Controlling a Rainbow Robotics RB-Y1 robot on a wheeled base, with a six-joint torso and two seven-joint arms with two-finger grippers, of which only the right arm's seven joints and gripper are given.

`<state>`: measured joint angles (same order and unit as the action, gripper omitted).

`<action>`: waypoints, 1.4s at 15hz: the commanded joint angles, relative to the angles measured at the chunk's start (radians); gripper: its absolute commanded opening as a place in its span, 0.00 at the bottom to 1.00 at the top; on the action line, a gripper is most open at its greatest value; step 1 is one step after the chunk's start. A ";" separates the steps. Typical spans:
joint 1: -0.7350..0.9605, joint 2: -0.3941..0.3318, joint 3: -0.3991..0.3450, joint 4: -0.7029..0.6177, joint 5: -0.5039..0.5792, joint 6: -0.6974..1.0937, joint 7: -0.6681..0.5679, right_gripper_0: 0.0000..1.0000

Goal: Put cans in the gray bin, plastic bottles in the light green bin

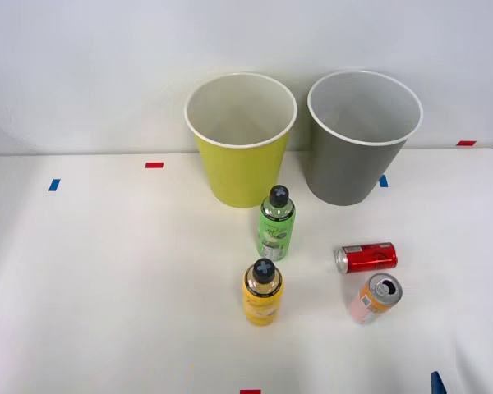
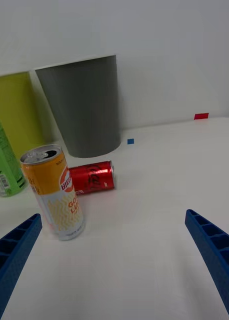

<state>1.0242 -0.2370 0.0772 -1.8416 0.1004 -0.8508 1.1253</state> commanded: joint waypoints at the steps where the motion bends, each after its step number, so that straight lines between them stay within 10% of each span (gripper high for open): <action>1: -0.061 -0.079 0.119 0.015 -0.166 0.001 0.162 1.00; 12: -0.335 -0.222 0.308 0.125 -0.390 0.021 0.341 1.00; 21: -0.477 -0.211 0.326 0.125 -0.421 0.145 0.387 1.00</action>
<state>0.5596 -0.4484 0.4027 -1.7171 -0.3174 -0.7227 1.5068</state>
